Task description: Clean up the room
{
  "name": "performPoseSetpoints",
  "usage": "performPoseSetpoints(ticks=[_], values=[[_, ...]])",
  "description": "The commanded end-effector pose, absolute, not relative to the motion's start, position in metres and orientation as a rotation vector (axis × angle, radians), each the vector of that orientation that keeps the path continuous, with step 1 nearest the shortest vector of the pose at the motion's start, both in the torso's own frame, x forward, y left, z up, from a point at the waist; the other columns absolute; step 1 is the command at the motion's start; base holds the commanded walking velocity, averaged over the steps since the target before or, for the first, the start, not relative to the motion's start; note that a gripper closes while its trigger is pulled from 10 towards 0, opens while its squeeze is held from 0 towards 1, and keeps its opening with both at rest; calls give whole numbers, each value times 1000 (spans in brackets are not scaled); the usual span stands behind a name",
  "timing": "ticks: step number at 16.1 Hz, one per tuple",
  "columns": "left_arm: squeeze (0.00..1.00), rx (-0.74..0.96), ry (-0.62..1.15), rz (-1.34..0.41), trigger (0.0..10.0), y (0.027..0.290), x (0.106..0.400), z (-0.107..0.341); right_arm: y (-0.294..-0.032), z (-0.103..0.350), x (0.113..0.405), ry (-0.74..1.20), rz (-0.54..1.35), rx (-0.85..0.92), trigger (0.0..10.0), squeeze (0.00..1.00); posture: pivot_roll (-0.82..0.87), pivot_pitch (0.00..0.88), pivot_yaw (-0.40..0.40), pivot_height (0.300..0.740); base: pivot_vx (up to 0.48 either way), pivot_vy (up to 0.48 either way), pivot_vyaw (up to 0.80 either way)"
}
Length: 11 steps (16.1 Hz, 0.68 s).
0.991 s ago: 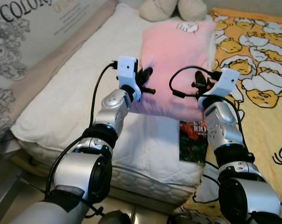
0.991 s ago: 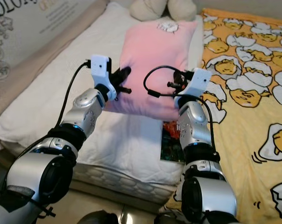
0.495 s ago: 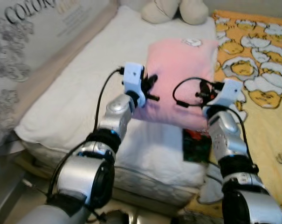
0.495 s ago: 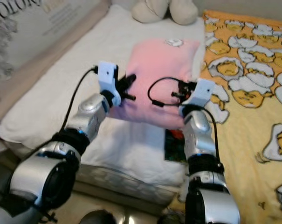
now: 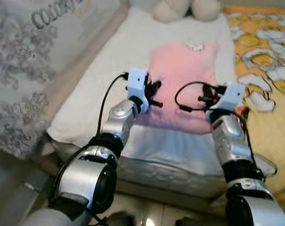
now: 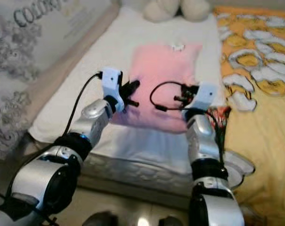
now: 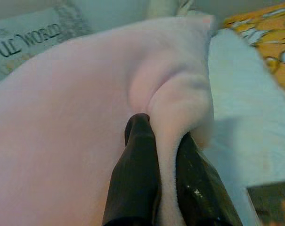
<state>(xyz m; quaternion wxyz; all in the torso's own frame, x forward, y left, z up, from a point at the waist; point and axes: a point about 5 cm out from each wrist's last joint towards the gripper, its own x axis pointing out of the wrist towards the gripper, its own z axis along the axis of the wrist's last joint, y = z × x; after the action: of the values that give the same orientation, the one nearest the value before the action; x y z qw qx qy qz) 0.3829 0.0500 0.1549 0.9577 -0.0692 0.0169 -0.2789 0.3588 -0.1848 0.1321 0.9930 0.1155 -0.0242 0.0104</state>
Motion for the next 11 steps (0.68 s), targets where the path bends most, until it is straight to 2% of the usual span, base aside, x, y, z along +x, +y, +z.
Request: performPoseSetpoints(ticks=[1, 2, 4, 6, 11], values=[[0, -124, 1, -540, 0, 61, 387, 161, -175, 143, 363, -87, 47, 220, 0, 0, -98, 0, 69, 740, 0, 480, 0], [0, -124, 2, -541, 0, 61, 387, 161, -175, 142, 363, -78, 49, 212, 0, 0, -99, 0, 69, 740, 0, 480, 0], [0, -126, 4, -539, 0, 59, 387, 161, -174, 142, 363, -72, 53, 201, 0, 0, -101, 0, 67, 740, 0, 480, -800], [0, -135, 8, -516, 0, 58, 387, 161, -176, 142, 364, -75, 54, 190, 0, 0, -100, 0, 64, 740, 0, 366, 0], [0, -137, -12, -509, 0, 54, 386, 162, -174, 145, 366, -78, 68, 183, 0, 0, -96, 0, 57, 740, 0, 0, 0]])
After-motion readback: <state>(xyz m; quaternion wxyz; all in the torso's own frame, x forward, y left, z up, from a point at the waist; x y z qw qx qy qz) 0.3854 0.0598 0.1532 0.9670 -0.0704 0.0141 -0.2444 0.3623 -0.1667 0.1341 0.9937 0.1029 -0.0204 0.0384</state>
